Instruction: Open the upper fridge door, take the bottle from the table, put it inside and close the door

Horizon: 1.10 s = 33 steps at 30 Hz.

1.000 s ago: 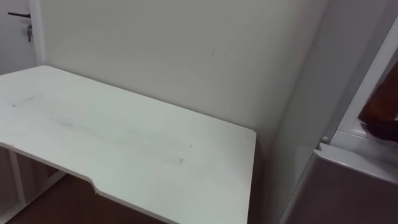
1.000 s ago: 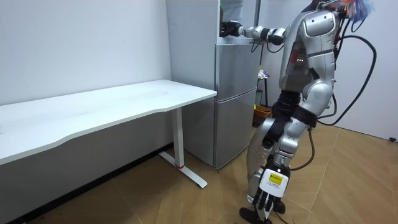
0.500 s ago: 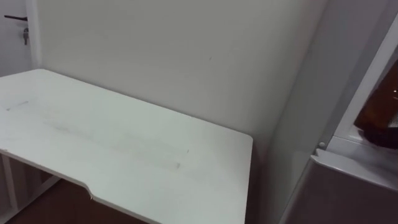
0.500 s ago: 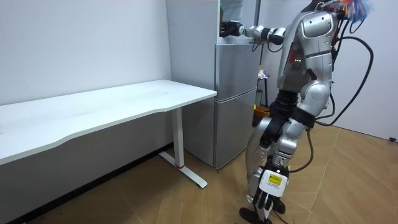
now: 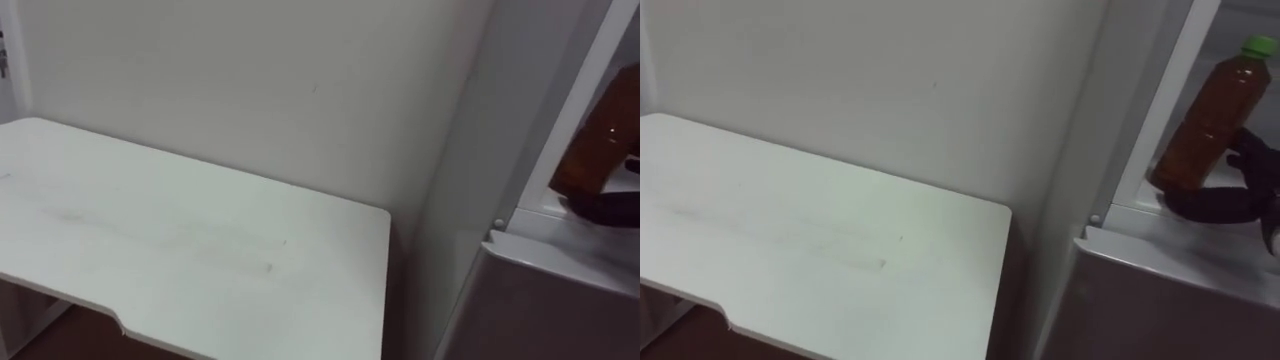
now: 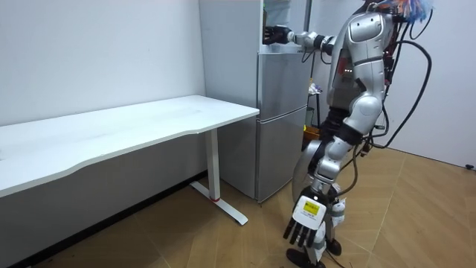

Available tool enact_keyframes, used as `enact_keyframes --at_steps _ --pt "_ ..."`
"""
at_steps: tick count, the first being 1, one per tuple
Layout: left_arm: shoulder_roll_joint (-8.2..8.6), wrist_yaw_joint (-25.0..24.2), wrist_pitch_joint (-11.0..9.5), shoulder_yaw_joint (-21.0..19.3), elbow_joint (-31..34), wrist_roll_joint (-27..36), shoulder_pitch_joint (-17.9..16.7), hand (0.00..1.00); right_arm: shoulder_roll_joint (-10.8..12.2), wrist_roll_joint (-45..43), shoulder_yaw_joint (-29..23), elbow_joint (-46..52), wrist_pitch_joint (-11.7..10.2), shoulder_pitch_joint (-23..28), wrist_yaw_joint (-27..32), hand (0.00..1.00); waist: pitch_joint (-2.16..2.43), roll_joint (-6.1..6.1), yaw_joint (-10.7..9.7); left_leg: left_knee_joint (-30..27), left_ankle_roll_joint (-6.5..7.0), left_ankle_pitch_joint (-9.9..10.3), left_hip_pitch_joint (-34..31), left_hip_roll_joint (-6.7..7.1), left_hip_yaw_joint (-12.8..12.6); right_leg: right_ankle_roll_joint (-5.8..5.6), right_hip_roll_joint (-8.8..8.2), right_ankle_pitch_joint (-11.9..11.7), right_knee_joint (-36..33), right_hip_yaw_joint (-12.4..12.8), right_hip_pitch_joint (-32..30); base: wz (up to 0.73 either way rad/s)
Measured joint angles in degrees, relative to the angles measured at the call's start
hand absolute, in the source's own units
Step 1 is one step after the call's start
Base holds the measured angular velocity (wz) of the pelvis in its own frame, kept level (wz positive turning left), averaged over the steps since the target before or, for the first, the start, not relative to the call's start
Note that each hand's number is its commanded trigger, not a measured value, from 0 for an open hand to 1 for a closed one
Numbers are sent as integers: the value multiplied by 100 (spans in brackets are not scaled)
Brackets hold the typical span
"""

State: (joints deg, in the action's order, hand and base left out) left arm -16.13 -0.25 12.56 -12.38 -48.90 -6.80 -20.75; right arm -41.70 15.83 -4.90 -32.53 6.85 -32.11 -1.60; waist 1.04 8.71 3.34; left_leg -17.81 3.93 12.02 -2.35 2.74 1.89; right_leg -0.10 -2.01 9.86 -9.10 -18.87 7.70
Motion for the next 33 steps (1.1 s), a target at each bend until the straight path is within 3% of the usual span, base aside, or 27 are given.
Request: enact_keyframes --at_steps 1,9,19,23,25,30,33 --pt "0 10 -11 0 0 0 3 0 0 45 -34 40 -1 54 -46 0 18 -12 -6 20 0 0 20 -1 -3 -1 -2 0 -1 4 11 0" --pt "106 20 -40 -97 -1 57 102 0 0 91 -105 186 13 239 -181 0 21 -19 -7 63 2 1 106 -3 -31 -4 -17 -1 -18 18 59 -1" --pt "168 229 -72 -99 4 247 43 0 2 182 -487 503 18 692 -233 0 17 -23 -35 36 8 10 99 6 -15 -23 -37 -10 -65 9 42 0" --pt "206 254 -142 -95 7 215 -11 0 2 39 -600 788 21 889 -211 0 -8 -66 -140 35 26 2 96 10 -17 -23 -40 -10 -68 16 48 0" --pt "206 254 -156 -86 7 224 4 0 3 -251 -602 914 31 1056 30 0 -39 -123 -161 40 26 2 110 3 -55 -23 -36 -11 -66 53 41 -8" --pt "275 265 -174 -82 7 239 -2 0 10 -632 -637 1662 41 1558 696 0 -49 -261 -182 207 26 -21 245 -13 -234 -23 -41 -10 -72 297 8 -25" --pt "359 374 -209 -67 -5 271 1 0 228 -719 -773 2367 79 1888 1172 0 -80 -292 -189 391 23 -65 371 -23 -401 -23 -42 -10 -80 480 -20 -32"
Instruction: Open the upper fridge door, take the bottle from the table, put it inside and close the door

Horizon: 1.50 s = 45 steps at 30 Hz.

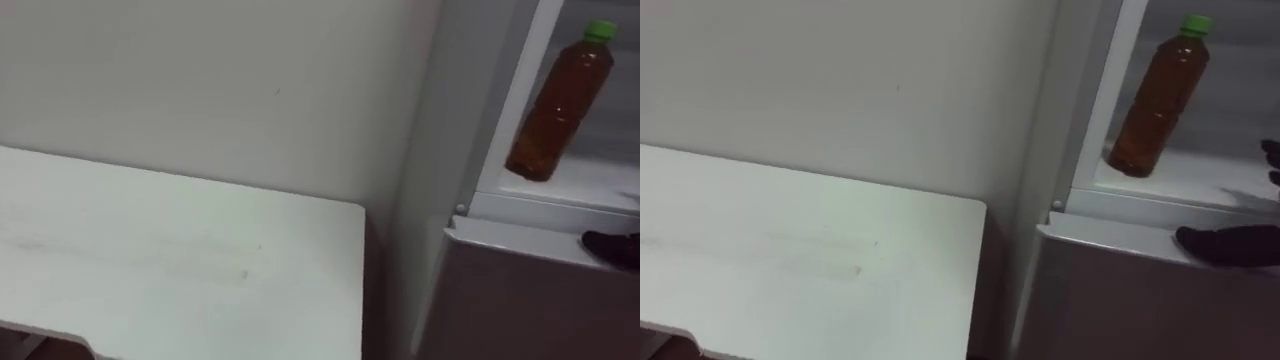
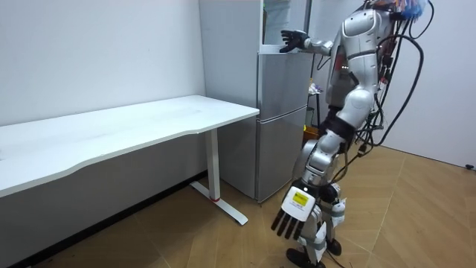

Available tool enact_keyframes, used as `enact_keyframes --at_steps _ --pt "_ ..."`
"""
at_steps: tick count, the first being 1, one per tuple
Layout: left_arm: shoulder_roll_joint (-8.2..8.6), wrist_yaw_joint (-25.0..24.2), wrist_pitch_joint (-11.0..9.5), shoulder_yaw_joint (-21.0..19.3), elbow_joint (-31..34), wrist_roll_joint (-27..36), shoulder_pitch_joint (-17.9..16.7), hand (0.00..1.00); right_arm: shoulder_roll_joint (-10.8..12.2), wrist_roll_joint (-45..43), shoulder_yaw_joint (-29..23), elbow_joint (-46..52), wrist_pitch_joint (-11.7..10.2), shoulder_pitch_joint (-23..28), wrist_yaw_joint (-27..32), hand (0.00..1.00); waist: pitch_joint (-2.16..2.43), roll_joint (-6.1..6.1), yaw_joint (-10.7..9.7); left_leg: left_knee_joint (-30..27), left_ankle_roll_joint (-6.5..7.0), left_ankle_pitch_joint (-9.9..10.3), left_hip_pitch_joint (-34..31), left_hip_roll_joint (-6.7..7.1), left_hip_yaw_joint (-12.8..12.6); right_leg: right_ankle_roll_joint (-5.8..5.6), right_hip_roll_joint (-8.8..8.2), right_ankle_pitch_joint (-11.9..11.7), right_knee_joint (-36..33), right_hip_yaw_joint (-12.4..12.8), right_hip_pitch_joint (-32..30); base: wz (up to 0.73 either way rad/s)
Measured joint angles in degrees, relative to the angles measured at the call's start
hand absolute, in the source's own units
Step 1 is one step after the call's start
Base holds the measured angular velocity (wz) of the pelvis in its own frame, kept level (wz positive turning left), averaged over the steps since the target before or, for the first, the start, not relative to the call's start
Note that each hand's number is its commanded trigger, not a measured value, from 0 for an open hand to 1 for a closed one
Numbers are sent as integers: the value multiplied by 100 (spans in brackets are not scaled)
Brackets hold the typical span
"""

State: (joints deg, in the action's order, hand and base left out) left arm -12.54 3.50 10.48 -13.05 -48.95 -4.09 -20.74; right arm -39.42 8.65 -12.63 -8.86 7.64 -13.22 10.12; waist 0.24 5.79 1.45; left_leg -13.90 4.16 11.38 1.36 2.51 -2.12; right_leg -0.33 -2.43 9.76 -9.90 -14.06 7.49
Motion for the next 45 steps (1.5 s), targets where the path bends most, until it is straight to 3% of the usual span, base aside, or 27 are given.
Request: enact_keyframes --at_steps 1,6,9,12,17,18,25,29,36,41,43,45 --pt "9 10 -30 42 -2 -6 4 0 79 -40 0 291 -11 165 157 0 23 -57 -23 30 0 -1 25 -4 -35 0 1 0 10 16 2 -14" --pt "14 49 -216 217 -6 -50 66 0 410 -39 -109 1001 -21 571 654 0 12 -76 -186 29 14 6 9 -4 -92 -12 -5 7 22 40 -31 -6" --pt "51 72 -369 321 -14 -31 122 0 581 119 -269 1412 -167 611 857 0 1 -116 -284 36 23 11 -4 3 -104 -21 -10 10 18 63 -60 -3" --pt "77 78 -500 436 -46 2 133 0 601 532 -301 1847 -332 670 889 0 -10 -177 -315 85 24 12 43 -10 -160 -22 -1 9 16 114 -56 -9" --pt "188 89 -590 453 -166 -34 176 0 1132 1041 -436 2412 -614 905 839 0 -24 -264 -309 107 16 30 88 -51 -250 -22 15 8 6 128 -56 -8" --pt "204 80 -590 454 -167 -50 174 0 1249 1188 -439 2457 -641 965 812 0 -24 -279 -308 106 13 31 88 -56 -252 -21 17 8 0 130 -61 0" --pt "259 43 -692 544 -248 -49 147 0 1510 2559 -437 2557 -755 1125 375 0 7 -444 -373 115 4 33 116 -70 -261 -20 29 7 -10 141 -52 0" --pt "264 43 -719 543 -263 -48 117 0 1596 2955 -437 2558 -769 1420 124 0 7 -454 -387 116 -4 37 122 -76 -265 -20 36 7 -5 137 -44 -1" --pt "363 46 -864 539 -265 -183 117 0 2068 3736 -436 2665 -775 1733 -502 0 7 -499 -411 117 -3 40 125 -82 -389 -17 47 7 11 284 -67 -8" --pt "382 44 -949 678 -284 -229 149 0 2478 3703 -384 2792 -1071 1815 -387 0 9 -579 -383 111 5 45 126 -79 -396 -15 46 7 13 328 -128 -5" --pt "449 93 -978 678 -285 -222 158 0 2627 3330 -306 2768 -1275 2016 -124 0 36 -609 -324 122 7 45 119 -85 -449 -12 48 12 13 420 -203 -14" --pt "505 136 -982 679 -285 -216 169 0 2776 2937 -243 2677 -1361 2203 111 0 30 -626 -317 124 6 47 109 -85 -465 -12 53 12 2 450 -201 -6"
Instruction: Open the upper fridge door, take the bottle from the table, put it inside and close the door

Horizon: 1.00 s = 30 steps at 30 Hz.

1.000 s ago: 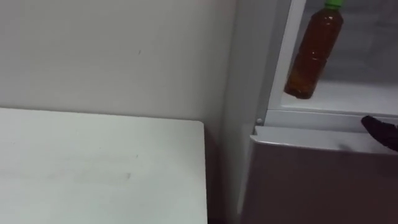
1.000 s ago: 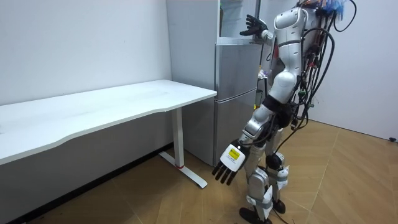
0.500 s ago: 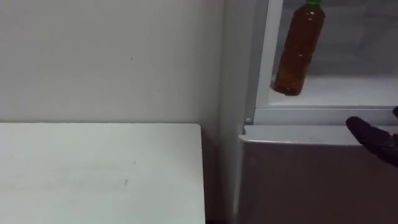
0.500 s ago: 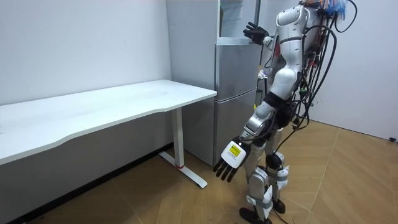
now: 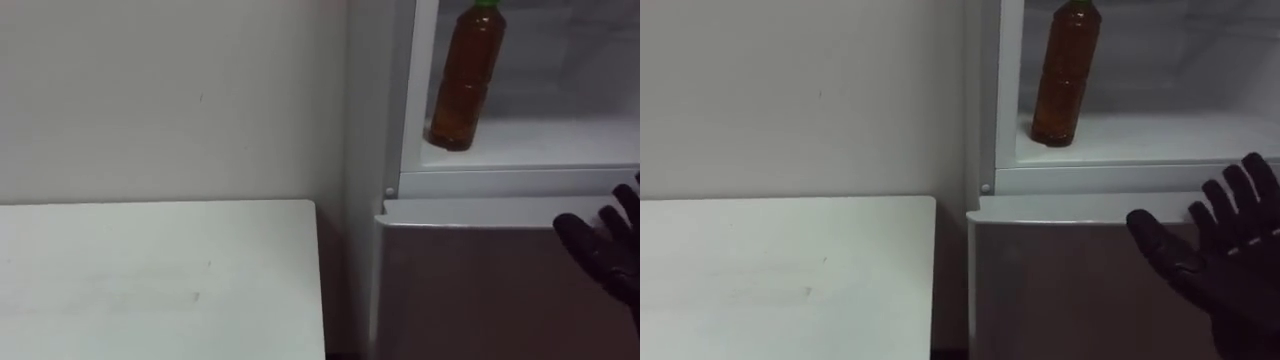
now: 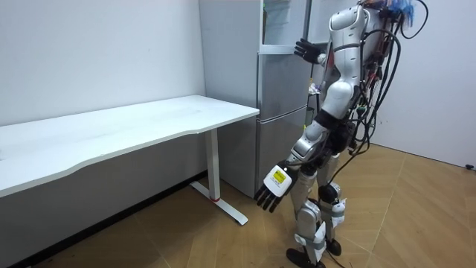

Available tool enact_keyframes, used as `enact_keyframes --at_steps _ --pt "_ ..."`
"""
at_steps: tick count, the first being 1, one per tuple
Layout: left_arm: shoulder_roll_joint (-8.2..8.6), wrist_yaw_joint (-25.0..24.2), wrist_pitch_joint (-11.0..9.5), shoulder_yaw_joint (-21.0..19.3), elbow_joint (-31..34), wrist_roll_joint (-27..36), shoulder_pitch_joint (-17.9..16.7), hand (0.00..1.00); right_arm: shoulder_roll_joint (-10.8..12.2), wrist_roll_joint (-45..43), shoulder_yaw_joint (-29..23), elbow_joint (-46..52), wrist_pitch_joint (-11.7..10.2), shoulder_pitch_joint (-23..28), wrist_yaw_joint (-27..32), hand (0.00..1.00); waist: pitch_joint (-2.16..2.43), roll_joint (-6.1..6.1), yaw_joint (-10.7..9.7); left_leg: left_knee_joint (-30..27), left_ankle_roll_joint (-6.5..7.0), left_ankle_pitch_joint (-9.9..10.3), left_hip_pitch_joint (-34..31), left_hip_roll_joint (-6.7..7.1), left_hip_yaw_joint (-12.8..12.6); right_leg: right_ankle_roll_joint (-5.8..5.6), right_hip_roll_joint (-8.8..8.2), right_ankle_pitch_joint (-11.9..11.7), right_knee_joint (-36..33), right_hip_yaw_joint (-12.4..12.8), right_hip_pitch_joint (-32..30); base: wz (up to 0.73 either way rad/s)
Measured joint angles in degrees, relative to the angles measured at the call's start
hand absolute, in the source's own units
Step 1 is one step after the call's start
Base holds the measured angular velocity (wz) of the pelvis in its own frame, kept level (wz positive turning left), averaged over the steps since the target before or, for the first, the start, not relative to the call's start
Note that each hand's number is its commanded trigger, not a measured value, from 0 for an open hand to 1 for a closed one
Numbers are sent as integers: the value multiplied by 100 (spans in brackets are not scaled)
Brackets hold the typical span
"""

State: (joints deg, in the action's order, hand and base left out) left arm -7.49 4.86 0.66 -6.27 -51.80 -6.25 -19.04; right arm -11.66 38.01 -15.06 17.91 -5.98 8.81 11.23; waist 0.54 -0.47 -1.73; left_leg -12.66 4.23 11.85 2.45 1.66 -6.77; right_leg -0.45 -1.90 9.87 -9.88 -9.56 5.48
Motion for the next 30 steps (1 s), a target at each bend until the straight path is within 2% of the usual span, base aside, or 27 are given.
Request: enact_keyframes --at_steps 2,4,6,7,10,19,23,26,30 --pt "14 4 -102 10 -57 14 42 0 130 -438 41 -199 -58 176 244 0 -6 -10 -13 2 1 1 -11 2 -3 -1 1 0 -5 2 5 0" --pt "13 122 -255 35 -301 229 110 0 139 -776 104 -519 -75 446 686 0 -7 -30 -5 25 3 2 4 2 -21 -1 1 0 -4 21 9 -2" --pt "14 191 -303 51 -356 238 124 0 141 -986 216 -699 -108 669 984 0 -8 -17 3 66 2 3 36 0 -50 -2 4 1 5 55 21 -10" --pt "14 219 -343 85 -377 239 105 0 145 -1082 272 -823 -142 790 1131 0 -14 -58 -4 101 2 2 70 0 -77 -4 4 2 4 82 32 -13" --pt "18 353 -381 80 -448 228 57 0 249 -1323 271 -1522 -277 861 1438 0 -17 -89 -84 125 3 2 85 11 -82 -18 -2 37 15 104 7 -3" --pt "25 363 -397 180 -429 235 -31 0 326 -1696 722 -3343 -311 1110 2123 0 -12 -39 -113 194 -3 6 105 22 -104 -20 2 67 18 133 15 -1" --pt "28 363 -482 206 -375 369 -17 0 340 -1949 841 -3927 -404 1122 2299 0 -17 -3 -114 189 -6 19 130 26 -87 -26 -2 89 29 103 43 3" --pt "18 355 -527 210 -453 652 27 0 328 -1989 934 -4654 -471 1118 2300 0 -38 16 -122 190 -7 19 111 28 -63 -23 -14 101 28 18 31 5" --pt "9 322 -514 194 -578 610 -43 0 296 -1958 931 -6156 -391 1081 1845 0 -44 46 -108 190 -14 26 119 31 -50 -22 -17 129 41 6 48 2"
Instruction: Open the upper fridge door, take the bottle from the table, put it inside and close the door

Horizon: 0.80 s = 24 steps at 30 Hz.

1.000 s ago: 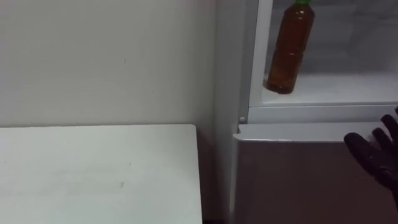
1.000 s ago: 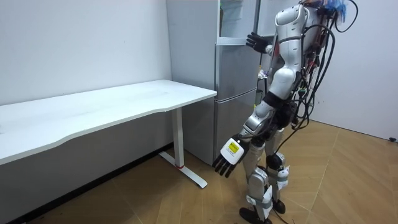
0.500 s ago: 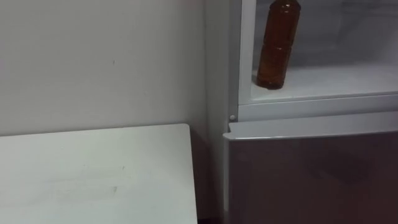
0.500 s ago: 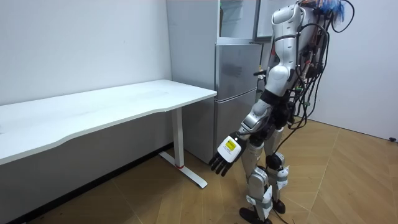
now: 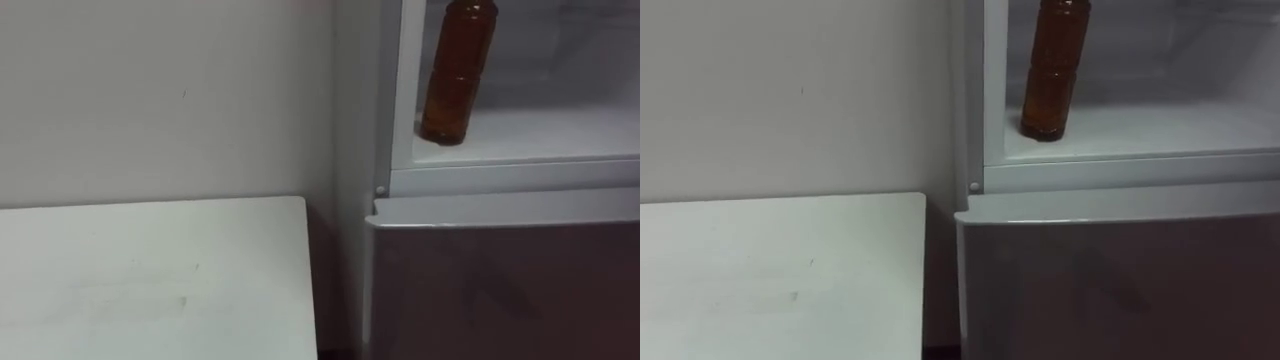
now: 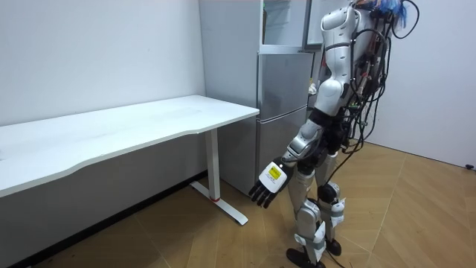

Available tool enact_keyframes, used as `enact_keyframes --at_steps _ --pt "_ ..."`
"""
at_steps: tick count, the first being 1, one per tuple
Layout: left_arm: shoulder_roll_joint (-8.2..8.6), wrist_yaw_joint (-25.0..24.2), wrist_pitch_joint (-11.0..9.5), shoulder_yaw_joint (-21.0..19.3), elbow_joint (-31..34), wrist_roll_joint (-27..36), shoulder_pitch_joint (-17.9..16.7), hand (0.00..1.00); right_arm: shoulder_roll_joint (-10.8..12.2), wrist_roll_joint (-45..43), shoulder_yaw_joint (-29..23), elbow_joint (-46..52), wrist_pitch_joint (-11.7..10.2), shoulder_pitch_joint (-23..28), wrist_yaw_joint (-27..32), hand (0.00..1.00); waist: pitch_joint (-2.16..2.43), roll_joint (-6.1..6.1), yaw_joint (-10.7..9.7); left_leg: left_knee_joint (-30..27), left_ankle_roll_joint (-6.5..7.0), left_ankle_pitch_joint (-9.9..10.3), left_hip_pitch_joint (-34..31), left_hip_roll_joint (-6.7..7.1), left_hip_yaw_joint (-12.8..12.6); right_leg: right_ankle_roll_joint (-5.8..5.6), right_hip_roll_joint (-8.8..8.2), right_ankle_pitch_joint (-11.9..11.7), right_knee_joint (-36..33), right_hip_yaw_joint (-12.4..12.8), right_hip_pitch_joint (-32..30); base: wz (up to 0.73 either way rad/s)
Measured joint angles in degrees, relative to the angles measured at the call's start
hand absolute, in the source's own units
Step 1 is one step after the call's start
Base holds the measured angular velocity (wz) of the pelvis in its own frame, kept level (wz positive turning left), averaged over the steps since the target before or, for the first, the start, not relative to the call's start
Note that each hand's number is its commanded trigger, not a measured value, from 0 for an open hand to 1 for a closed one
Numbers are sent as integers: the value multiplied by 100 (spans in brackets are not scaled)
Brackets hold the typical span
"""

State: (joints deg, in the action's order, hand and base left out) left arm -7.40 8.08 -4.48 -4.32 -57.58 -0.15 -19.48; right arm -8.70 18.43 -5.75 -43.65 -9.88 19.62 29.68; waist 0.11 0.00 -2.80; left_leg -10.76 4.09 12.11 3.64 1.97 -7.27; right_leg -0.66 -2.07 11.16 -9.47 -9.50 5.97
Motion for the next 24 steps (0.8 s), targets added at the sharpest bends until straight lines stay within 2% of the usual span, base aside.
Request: enact_keyframes --at_steps 2,4,7,10,15,18,21,24 --pt "-7 -61 45 -14 -5 -177 -28 0 -28 -19 8 -695 45 -30 -398 0 3 6 -3 7 -1 2 -6 1 17 0 -1 0 41 -23 9 5" --pt "-7 -198 139 -42 -5 -420 -8 0 -50 -147 4 -1404 284 -24 -897 0 10 19 -7 8 1 1 -14 32 137 -5 -28 6 71 -110 65 21" --pt "-9 -261 281 -36 -33 -551 49 0 -50 -787 136 -1850 607 -89 -1297 0 13 24 60 13 1 1 29 36 127 -10 -9 11 52 -53 107 2" --pt "-9 -261 471 -35 -55 -651 170 0 -40 -1212 280 -1911 848 -299 -1547 0 -6 19 131 -4 7 4 26 46 160 -16 -9 3 73 -50 121 -1" --pt "-9 -366 657 -9 -35 -836 271 0 -41 -1806 305 -1885 996 -701 -1903 0 -13 48 172 -54 34 22 54 72 214 -35 -43 16 84 -158 186 10" --pt "-9 -434 787 10 -28 -902 324 0 -47 -2006 603 -1878 1082 -921 -2099 0 -17 65 235 -89 45 35 39 82 272 -42 -43 16 83 -168 219 9" --pt "-9 -491 876 23 -28 -960 380 0 -38 -2067 811 -1877 1126 -977 -2318 0 -16 68 323 -125 45 40 0 86 313 -42 -47 16 83 -221 225 10" --pt "-10 -572 940 22 -29 -1002 377 0 -14 -2065 875 -1877 1126 -1004 -2404 0 -22 81 320 -187 46 49 -9 92 371 -42 -64 19 84 -325 266 12"
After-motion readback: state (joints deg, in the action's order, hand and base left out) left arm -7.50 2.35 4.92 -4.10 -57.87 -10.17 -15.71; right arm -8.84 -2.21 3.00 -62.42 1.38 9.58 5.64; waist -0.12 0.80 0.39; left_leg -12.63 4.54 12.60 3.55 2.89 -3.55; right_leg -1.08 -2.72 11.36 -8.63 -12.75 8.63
